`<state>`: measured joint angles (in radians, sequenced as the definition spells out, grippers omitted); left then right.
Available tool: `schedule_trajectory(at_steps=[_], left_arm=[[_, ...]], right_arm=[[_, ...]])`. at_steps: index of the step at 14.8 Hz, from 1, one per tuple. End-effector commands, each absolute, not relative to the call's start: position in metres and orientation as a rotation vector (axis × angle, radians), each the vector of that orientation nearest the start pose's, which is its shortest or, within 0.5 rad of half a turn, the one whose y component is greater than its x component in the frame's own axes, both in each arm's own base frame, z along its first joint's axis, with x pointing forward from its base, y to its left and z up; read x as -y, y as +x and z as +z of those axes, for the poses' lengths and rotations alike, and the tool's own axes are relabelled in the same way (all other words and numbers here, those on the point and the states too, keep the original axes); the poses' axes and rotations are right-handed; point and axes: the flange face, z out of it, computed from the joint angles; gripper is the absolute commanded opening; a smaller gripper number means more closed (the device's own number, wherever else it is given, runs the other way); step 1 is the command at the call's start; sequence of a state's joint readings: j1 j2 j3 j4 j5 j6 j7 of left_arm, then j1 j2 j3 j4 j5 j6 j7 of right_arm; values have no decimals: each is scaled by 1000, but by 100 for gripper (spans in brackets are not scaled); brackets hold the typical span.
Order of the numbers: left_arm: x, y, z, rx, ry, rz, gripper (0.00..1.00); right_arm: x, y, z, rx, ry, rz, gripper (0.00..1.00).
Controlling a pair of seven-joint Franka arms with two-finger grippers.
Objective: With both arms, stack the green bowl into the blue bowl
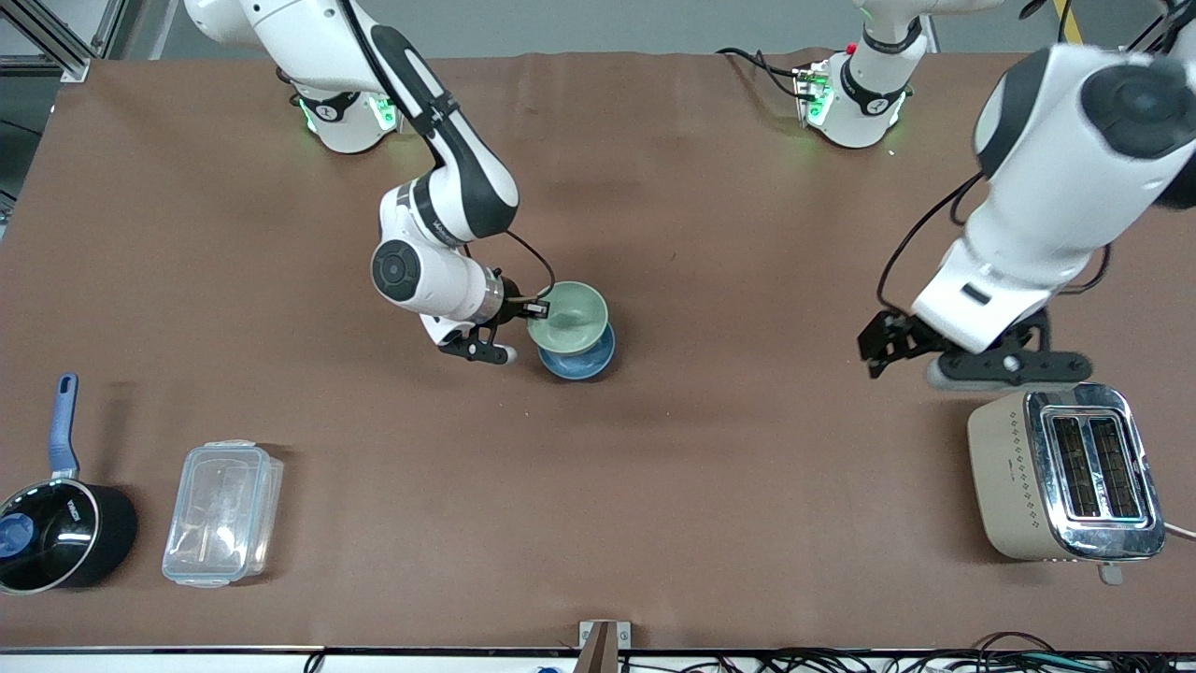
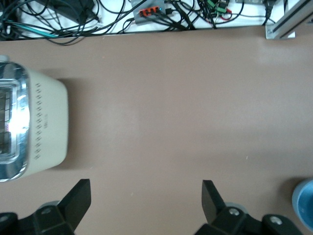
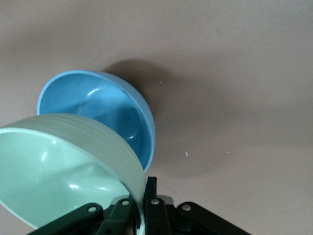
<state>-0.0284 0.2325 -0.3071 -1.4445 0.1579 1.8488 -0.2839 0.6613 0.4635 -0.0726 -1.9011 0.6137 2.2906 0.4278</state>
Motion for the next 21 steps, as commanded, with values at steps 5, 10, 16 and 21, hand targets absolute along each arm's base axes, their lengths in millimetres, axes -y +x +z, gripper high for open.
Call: schedule_trajectory(at_steps=[5, 10, 16, 21], left_arm=[[111, 553, 615, -184, -3135, -85, 100], [94, 526, 623, -145, -3130, -64, 100], [97, 515, 621, -156, -3133, -56, 100], [99, 512, 624, -163, -3132, -59, 100]], right_arm=[[-368, 522, 254, -414, -2746, 357, 2], [-375, 518, 251, -394, -2755, 361, 20], [-377, 518, 251, -424, -2748, 370, 45], [-307, 556, 320, -507, -2719, 228, 99]])
